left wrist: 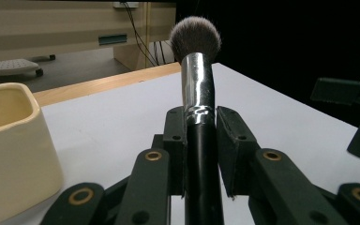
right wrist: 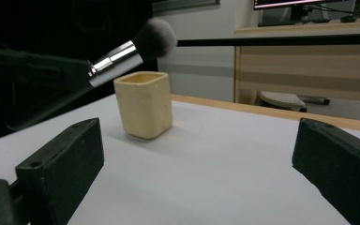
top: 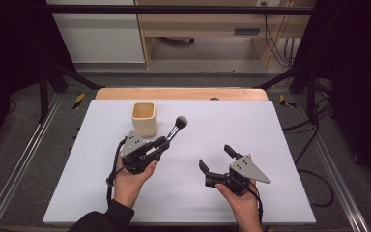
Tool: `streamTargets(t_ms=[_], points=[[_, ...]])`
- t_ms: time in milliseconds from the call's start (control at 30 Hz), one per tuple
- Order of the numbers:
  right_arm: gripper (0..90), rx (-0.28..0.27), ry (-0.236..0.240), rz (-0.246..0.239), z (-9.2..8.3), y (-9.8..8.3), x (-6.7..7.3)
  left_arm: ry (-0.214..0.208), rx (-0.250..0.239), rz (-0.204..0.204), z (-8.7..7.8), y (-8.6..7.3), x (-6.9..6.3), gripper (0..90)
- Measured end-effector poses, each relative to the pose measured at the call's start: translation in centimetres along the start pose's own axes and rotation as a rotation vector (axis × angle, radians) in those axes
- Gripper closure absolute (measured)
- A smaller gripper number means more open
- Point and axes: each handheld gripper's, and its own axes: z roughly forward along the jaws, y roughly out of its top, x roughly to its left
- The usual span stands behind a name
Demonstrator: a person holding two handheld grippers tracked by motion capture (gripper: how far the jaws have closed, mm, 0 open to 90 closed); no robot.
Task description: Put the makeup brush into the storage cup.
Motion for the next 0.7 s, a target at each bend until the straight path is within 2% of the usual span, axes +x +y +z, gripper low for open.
streamTargets(t_ms=[33,67,133,167,200,333,467,700], points=[[2.6,0.0,0.0,0.0,0.0,0.0,0.0,-0.001,-0.002,0.0,0.0,-0.1,-0.1,74.4],[3.3,-0.007,0.015,0.019,0.1,0.4,0.5,-0.001,-0.003,0.005,-0.1,-0.2,-0.2,74.4],[3.5,-0.012,0.025,0.017,0.2,0.6,0.6,-0.002,-0.006,0.001,-0.1,-0.4,-0.4,74.4],[4.2,-0.01,0.04,0.043,0.4,0.8,0.9,-0.002,-0.01,0.003,-0.1,-0.6,-0.5,74.4],[4.2,-0.01,0.04,0.043,0.4,0.8,0.9,-0.002,-0.01,0.003,-0.1,-0.6,-0.5,74.4],[5.6,-0.017,0.082,0.113,1.3,0.7,1.5,-0.009,-0.013,0.014,0.0,-1.1,-0.9,74.4],[5.2,-0.018,0.094,0.129,1.9,0.5,1.9,-0.012,-0.014,0.019,0.0,-1.4,-1.0,74.4],[6.0,-0.03,0.107,0.225,2.8,0.6,2.0,-0.016,-0.019,0.014,-0.1,-2.2,-1.0,74.4]])
